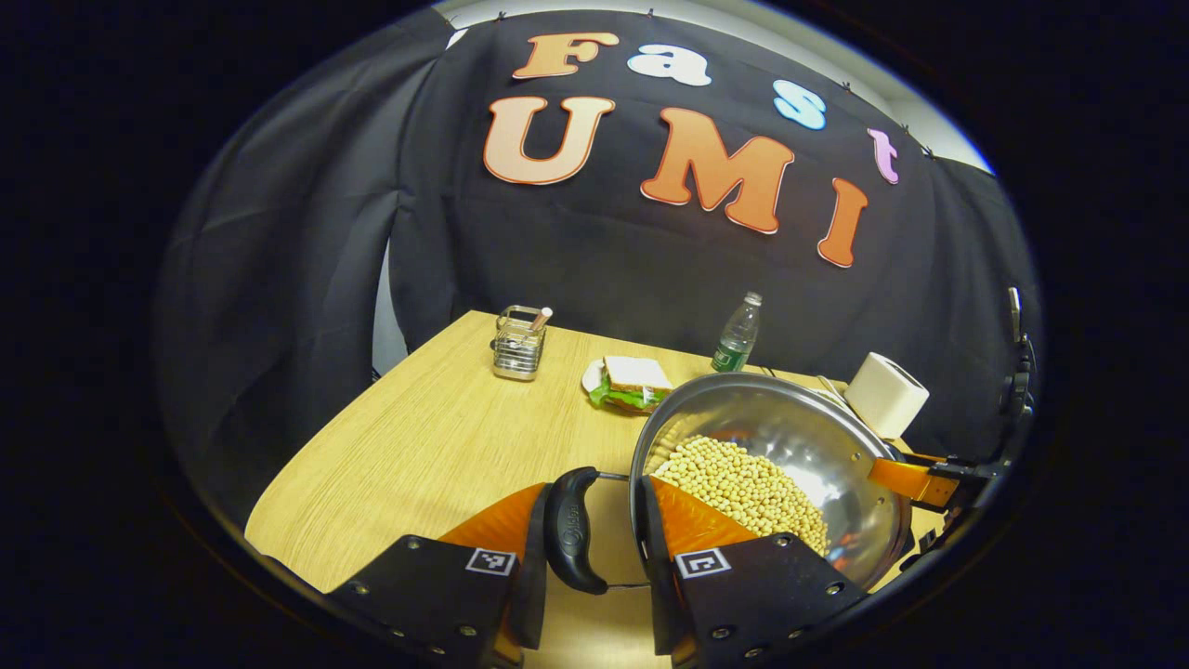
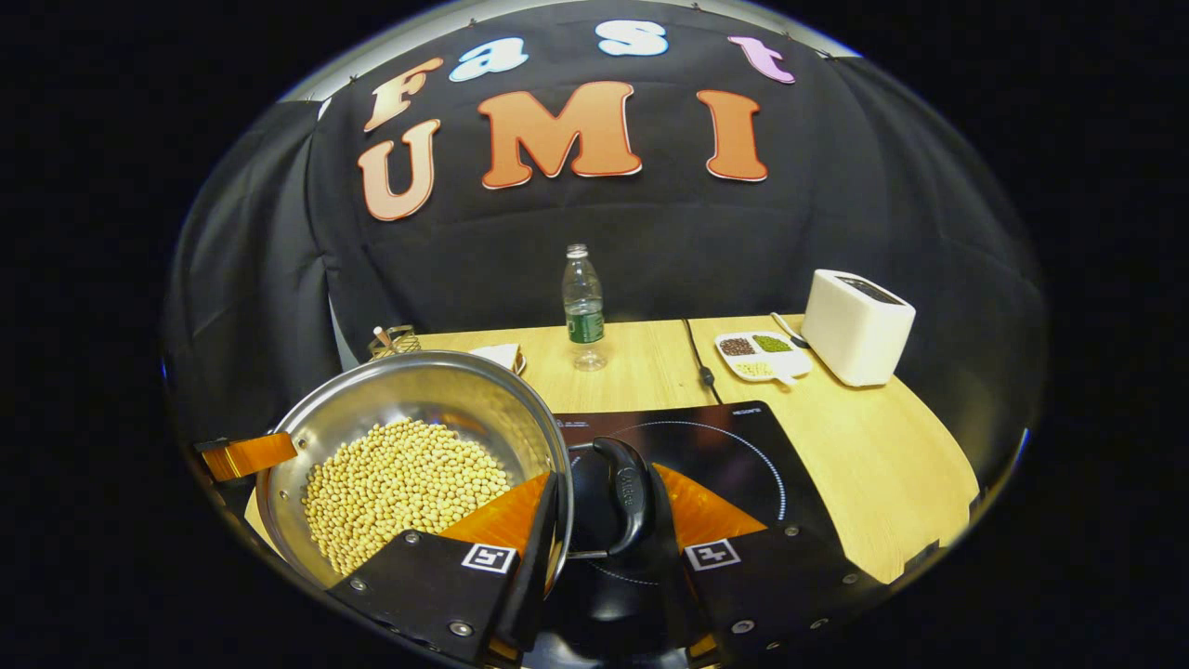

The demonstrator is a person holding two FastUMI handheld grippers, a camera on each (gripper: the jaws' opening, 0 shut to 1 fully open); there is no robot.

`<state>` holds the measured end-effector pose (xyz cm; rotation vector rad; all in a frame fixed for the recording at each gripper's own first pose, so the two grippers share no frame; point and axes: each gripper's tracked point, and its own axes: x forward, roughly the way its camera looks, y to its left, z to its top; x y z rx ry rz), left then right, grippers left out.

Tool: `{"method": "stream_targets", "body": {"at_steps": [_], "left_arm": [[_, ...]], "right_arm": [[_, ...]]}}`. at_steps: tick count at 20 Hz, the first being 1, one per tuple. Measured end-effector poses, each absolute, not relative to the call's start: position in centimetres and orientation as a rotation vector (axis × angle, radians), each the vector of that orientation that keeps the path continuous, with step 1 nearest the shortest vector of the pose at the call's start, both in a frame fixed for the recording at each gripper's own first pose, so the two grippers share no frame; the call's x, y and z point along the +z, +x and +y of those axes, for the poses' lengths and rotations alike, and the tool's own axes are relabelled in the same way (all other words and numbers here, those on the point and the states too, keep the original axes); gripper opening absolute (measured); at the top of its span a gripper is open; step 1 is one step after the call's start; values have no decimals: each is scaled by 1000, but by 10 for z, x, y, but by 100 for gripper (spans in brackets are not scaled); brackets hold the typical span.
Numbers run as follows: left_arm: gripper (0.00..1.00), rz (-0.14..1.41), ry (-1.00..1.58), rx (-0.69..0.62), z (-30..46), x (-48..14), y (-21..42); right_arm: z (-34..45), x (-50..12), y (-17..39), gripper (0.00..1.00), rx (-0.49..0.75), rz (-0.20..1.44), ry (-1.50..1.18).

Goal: First push the handle of the pot to place it horizontally, then grasp the pot with both hands and set it on the induction cooktop.

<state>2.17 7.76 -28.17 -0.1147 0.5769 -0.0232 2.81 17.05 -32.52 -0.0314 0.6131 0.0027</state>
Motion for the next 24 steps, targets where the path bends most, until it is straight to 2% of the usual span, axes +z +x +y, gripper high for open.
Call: {"method": "stream_targets", "body": {"at_steps": [17, 18, 19, 24], "left_arm": [[47, 641, -66, -168, -73, -298, 38], [47, 649, -68, -175, -79, -300, 37], [47, 656, -71, -180, -85, -303, 38], [47, 685, -71, -203, -109, -315, 38]], "right_arm": [[37, -318, 21, 52, -140, 623, 30], [31, -317, 18, 48, -147, 626, 28], [26, -317, 18, 52, -154, 629, 28], [5, -321, 17, 52, -182, 639, 27]]}}
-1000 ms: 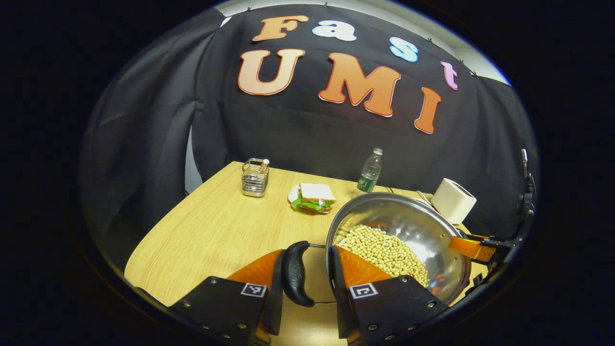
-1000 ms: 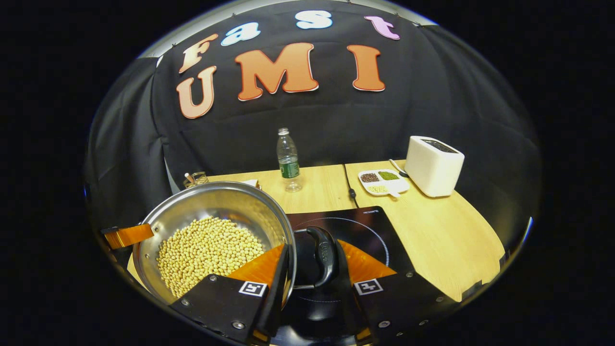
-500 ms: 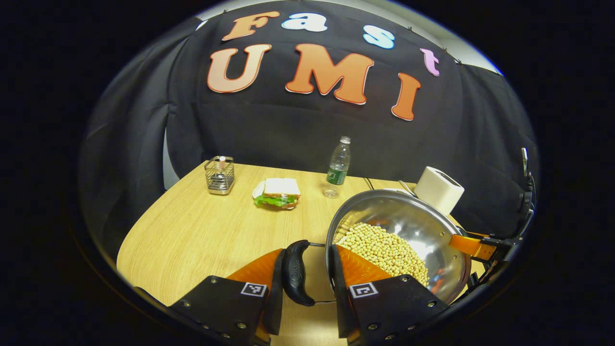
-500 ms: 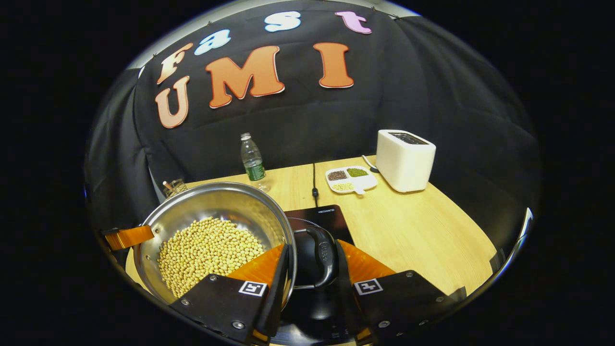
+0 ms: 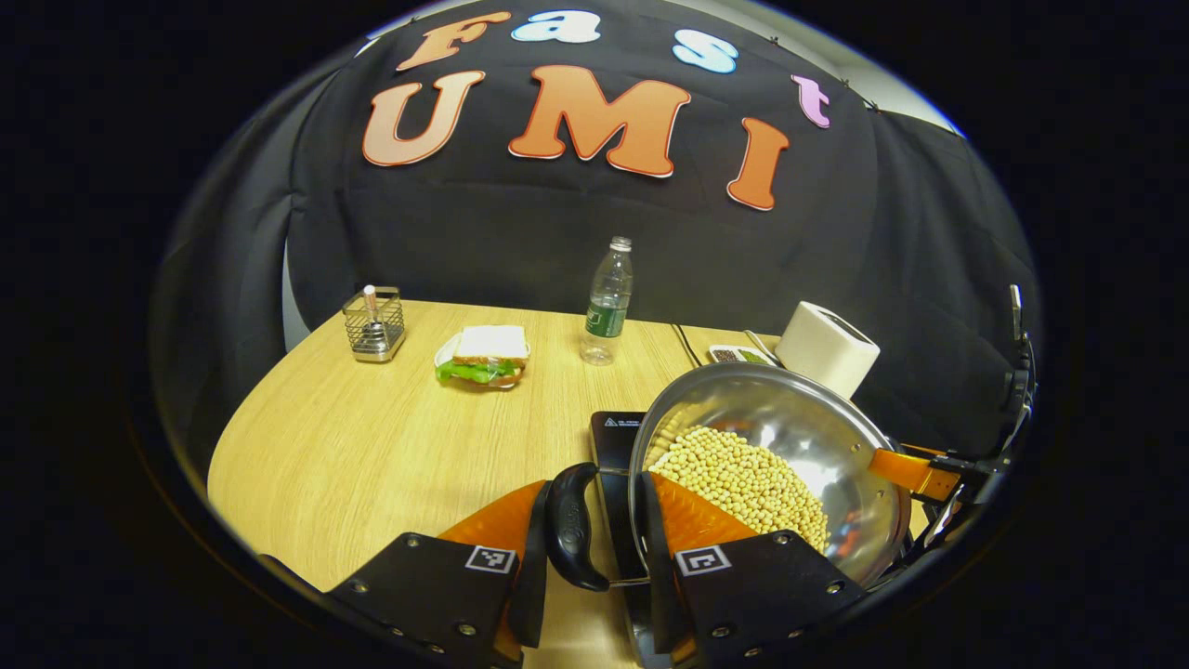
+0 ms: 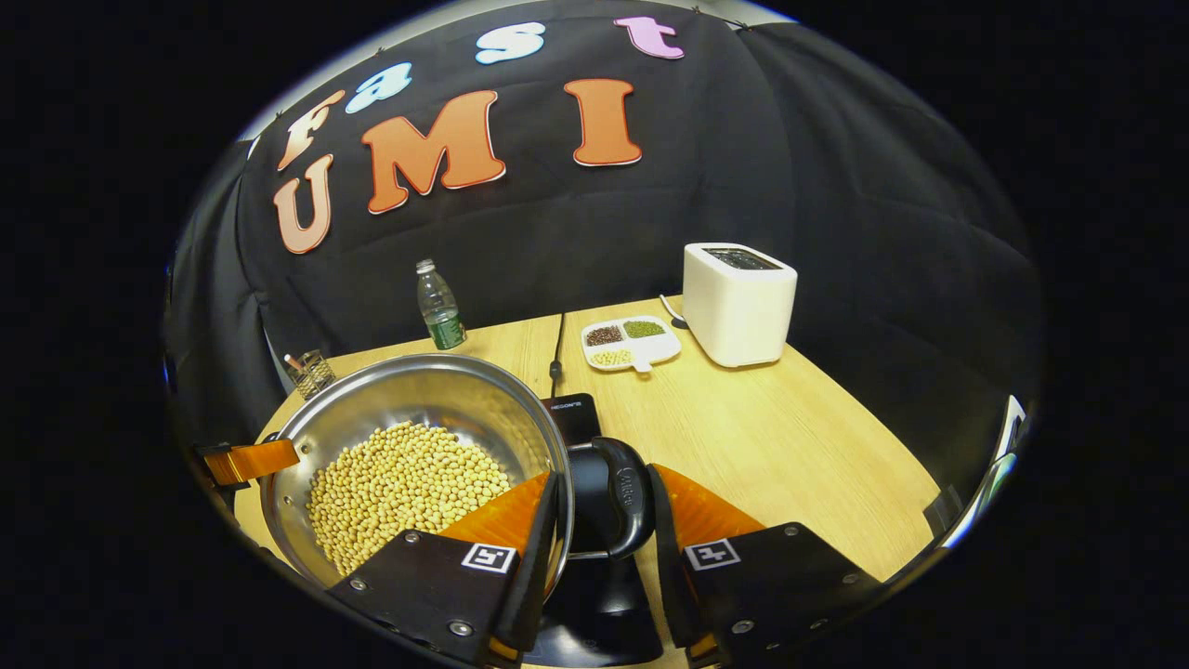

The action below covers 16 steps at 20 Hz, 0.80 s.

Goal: First push the handle of the pot to place it horizontally, then grasp the pot with both hands and set it on the induction cooktop.

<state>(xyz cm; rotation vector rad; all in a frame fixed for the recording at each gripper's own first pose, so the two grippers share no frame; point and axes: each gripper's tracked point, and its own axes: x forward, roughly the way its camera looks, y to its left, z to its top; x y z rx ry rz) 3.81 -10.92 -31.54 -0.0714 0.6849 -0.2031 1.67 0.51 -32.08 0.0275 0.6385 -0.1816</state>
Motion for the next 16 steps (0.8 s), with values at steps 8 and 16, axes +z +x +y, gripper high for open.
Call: {"method": "stream_targets", "body": {"at_steps": [8, 16], "left_arm": [[47, 727, -71, -209, -126, -333, 44], [47, 744, -57, -206, -128, -341, 50]], "right_arm": [[-9, -330, 19, 52, -198, 663, 29], [-10, -335, 22, 52, -198, 684, 35]]}}
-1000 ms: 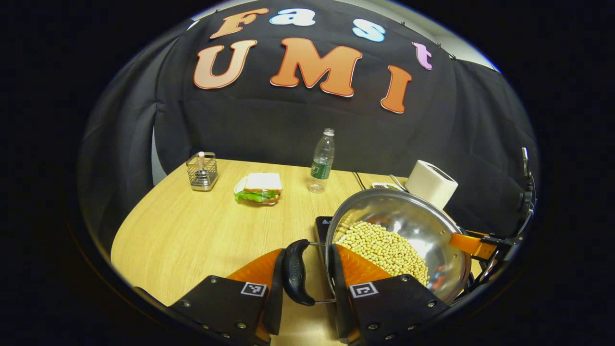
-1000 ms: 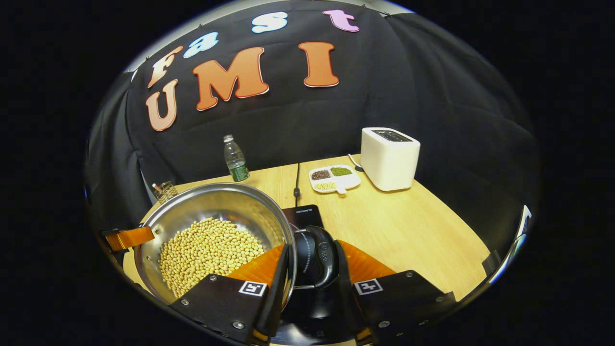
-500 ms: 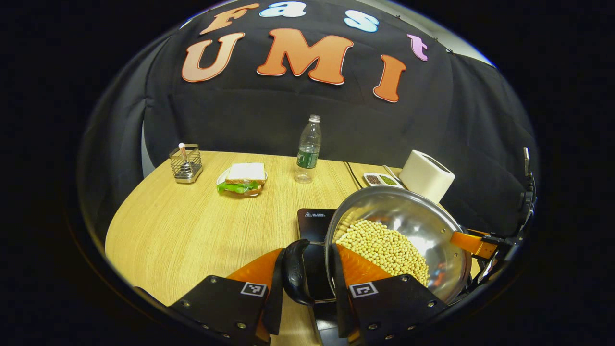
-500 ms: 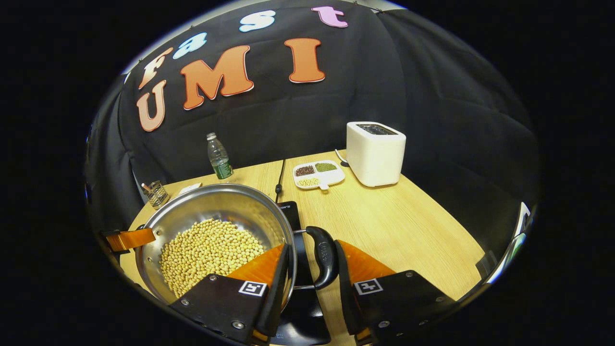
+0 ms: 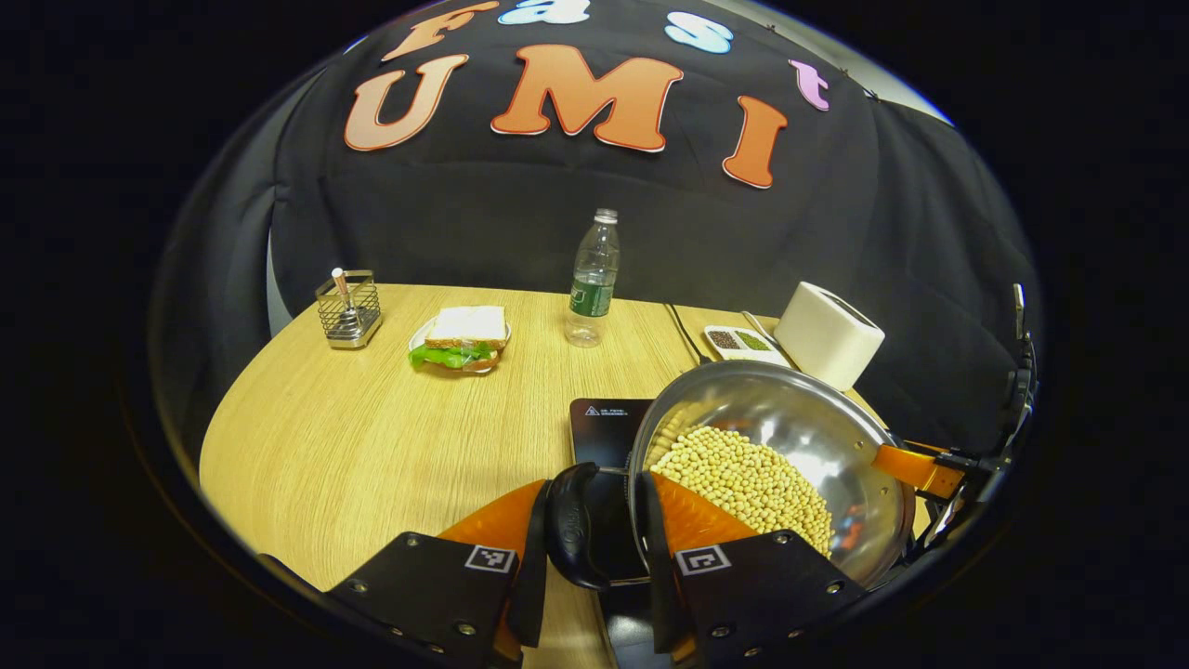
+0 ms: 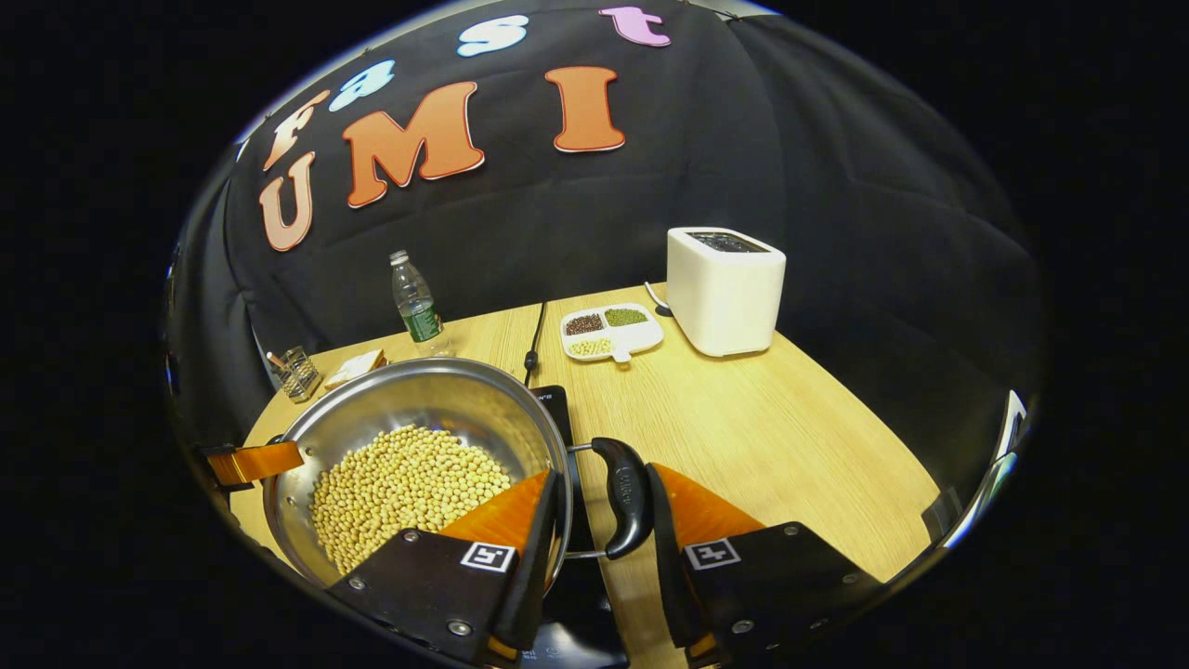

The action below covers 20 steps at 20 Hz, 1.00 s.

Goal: First push the handle of the pot to place it horizontally, then grasp the pot with both hands and set it on the induction cooktop.

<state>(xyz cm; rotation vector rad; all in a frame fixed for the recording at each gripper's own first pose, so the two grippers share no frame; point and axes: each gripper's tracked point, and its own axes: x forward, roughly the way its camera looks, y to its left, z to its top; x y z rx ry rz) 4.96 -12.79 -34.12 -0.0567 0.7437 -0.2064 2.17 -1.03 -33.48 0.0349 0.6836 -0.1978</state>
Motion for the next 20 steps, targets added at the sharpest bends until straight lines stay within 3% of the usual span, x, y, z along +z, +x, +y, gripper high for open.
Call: {"method": "stream_targets", "body": {"at_steps": [1, 5, 7, 9, 10, 11, 13, 20], "left_arm": [[48, 746, -40, -199, -126, -343, 50], [60, 650, 29, -190, -129, -318, 58], [54, 556, 87, -181, -126, -285, 65], [66, 487, 89, -176, -131, -253, 65], [74, 459, 78, -174, -133, -237, 64], [76, 429, 76, -161, -132, -221, 66], [88, 360, 96, -128, -122, -185, 70], [88, 136, 118, -33, -88, -75, 63]], "right_arm": [[-10, -333, 22, 51, -194, 678, 36], [-9, -323, 22, 62, -187, 668, 58], [-15, -304, 24, 70, -198, 623, 45], [-18, -274, 26, 85, -195, 558, 43], [-16, -257, 27, 88, -188, 525, 43], [-16, -241, 29, 94, -183, 495, 34], [-19, -210, 31, 94, -176, 428, -5], [-16, -99, 26, 94, -136, 214, -46]]}}
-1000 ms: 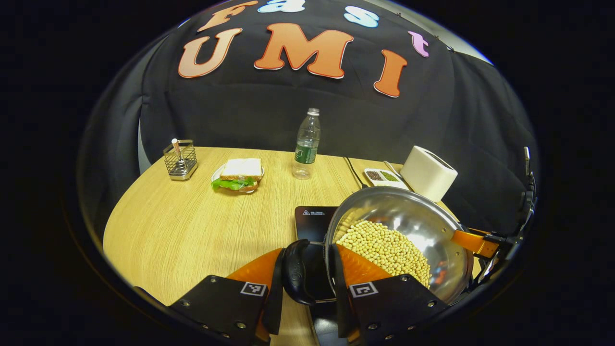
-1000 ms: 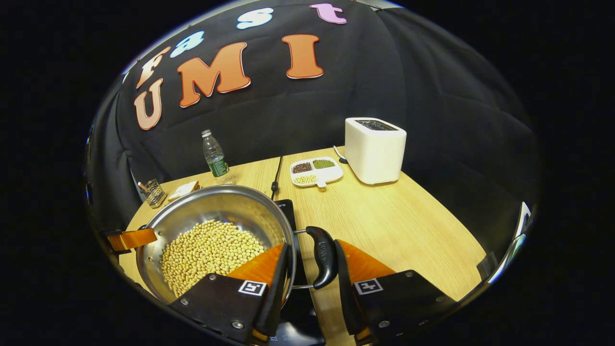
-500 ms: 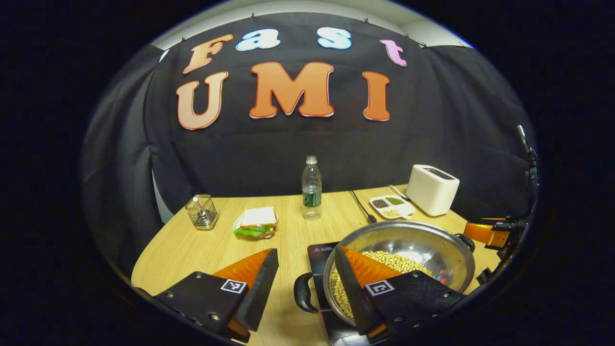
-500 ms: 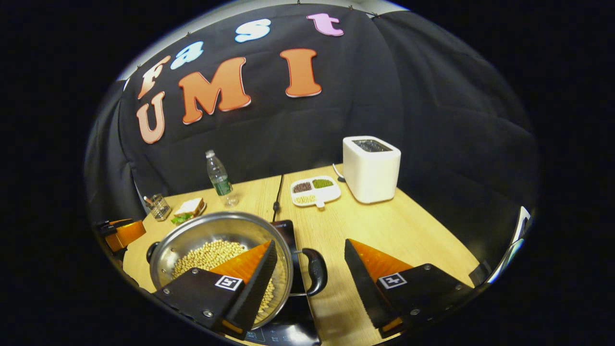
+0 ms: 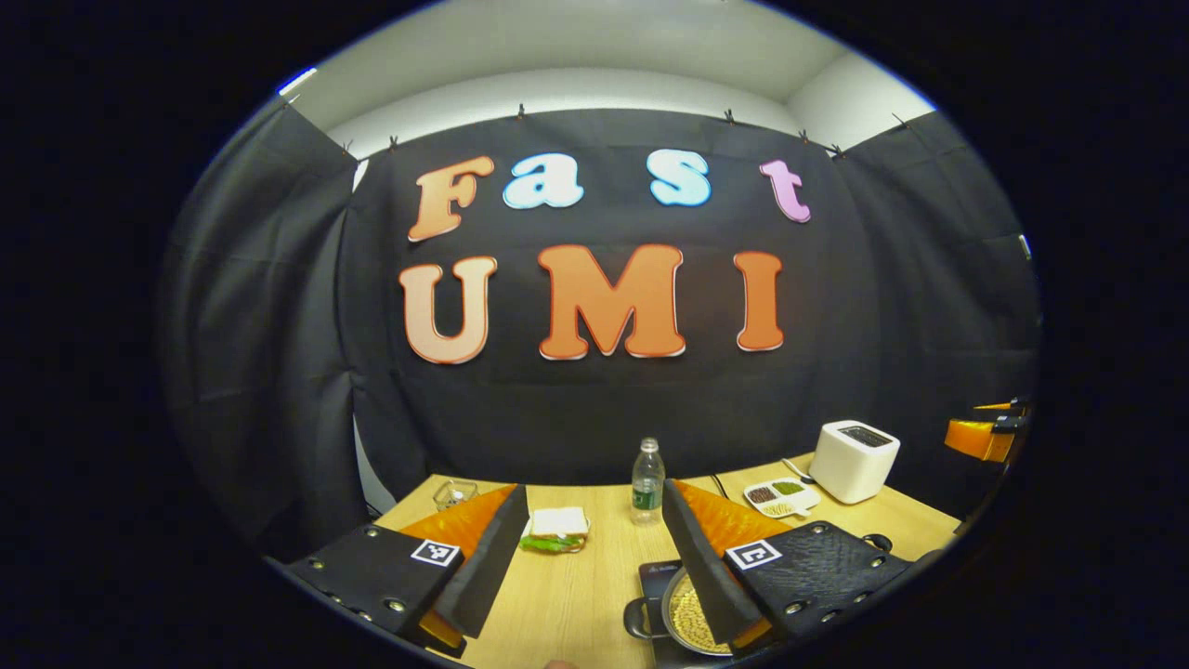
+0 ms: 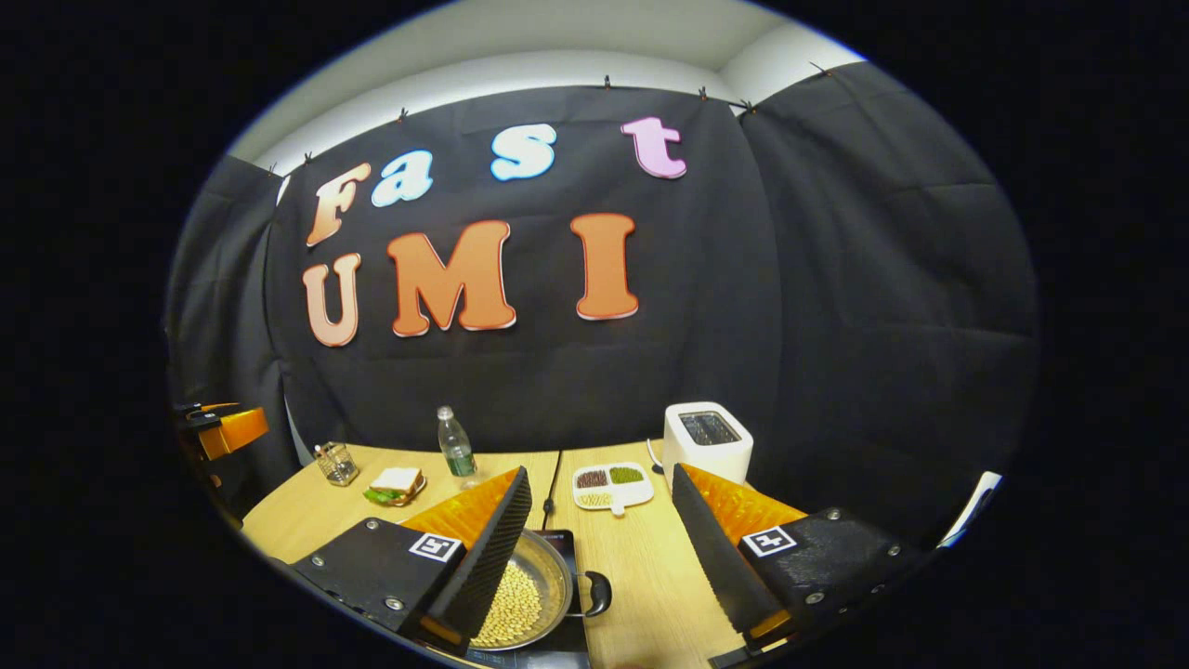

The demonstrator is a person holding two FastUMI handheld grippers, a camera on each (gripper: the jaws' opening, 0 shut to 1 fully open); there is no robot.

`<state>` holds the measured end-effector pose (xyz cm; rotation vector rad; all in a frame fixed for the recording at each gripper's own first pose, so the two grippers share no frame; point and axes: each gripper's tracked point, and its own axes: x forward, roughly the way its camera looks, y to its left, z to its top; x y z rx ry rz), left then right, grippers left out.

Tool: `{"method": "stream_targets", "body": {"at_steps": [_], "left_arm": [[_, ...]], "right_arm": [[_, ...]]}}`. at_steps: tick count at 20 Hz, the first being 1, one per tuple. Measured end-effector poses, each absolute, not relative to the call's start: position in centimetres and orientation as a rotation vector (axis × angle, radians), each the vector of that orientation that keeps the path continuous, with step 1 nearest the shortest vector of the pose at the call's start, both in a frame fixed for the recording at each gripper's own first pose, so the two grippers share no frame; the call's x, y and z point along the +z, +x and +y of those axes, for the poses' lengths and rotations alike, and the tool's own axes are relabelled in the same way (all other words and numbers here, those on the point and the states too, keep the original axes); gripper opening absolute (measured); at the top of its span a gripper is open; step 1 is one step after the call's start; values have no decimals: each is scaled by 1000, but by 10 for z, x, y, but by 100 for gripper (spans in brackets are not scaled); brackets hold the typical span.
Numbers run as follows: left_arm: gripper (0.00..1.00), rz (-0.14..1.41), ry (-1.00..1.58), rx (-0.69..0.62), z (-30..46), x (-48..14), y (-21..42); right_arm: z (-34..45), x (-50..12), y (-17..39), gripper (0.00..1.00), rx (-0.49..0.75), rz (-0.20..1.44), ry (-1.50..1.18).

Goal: First push the handle of the pot to place it horizontally, then grasp the pot with both hands and set it on the induction cooktop.

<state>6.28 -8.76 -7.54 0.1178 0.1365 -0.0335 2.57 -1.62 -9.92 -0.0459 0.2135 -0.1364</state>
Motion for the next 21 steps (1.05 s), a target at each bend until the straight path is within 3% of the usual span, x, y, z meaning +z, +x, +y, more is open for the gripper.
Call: {"method": "stream_targets", "body": {"at_steps": [7, 21], "left_arm": [[87, 17, 129, -13, -62, -14, 26], [87, 41, 127, -39, -68, -20, 17]], "right_arm": [[-18, -33, 5, 94, -143, 74, -50], [-19, -42, -1, 94, -143, 73, -47]]}}
